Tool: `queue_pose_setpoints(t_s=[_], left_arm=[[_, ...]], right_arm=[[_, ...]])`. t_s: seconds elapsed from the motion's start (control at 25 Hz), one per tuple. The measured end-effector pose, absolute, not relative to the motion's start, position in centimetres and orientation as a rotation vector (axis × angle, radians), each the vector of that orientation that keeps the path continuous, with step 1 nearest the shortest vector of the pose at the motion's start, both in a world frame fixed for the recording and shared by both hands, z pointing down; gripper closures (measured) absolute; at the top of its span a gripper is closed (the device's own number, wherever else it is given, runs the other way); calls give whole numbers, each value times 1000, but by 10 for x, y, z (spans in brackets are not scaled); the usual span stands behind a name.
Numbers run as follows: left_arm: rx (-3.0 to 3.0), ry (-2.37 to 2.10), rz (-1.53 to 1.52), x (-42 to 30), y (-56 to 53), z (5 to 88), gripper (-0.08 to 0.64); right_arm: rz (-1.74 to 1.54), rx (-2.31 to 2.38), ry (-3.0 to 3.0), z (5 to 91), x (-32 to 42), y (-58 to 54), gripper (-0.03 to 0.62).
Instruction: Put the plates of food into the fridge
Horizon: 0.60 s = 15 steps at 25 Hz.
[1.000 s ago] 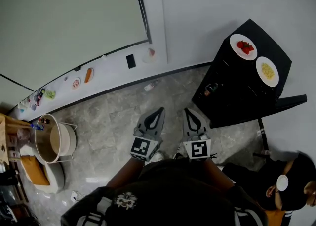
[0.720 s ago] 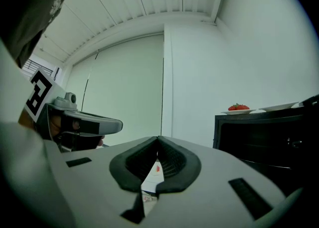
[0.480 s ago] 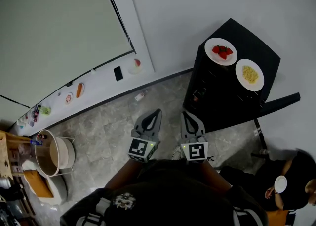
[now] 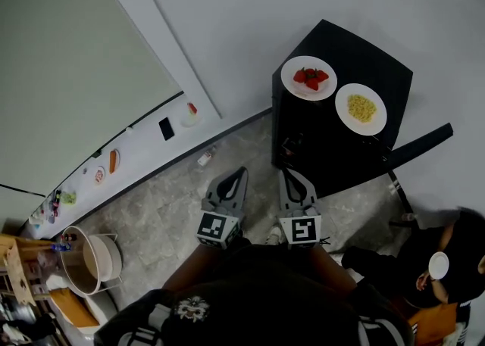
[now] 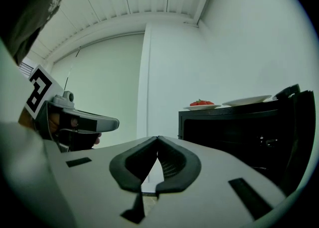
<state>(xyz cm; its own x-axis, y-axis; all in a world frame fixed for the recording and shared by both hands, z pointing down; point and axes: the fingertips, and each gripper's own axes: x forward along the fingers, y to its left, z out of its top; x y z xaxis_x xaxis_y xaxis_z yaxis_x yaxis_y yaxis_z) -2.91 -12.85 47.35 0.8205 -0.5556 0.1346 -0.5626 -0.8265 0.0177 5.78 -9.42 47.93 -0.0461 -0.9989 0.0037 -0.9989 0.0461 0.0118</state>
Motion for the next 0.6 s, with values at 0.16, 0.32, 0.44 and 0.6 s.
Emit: queue_pose_setpoints(t_s=[0.16, 0.32, 0.44, 0.6], left_arm=[[2983, -831, 220, -13, -141, 478, 537], [3005, -735, 188, 5, -158, 474, 537], [3015, -629, 165, 19, -169, 477, 537], [3038, -503, 158, 33, -183, 480, 538]], right_arm=[[38, 2250, -2184, 483, 77, -96, 568], [23, 2308, -2103, 483, 91, -105, 568], [13, 2359, -2034, 481, 100, -113, 568], [1, 2419, -1929, 477, 111, -119, 568]])
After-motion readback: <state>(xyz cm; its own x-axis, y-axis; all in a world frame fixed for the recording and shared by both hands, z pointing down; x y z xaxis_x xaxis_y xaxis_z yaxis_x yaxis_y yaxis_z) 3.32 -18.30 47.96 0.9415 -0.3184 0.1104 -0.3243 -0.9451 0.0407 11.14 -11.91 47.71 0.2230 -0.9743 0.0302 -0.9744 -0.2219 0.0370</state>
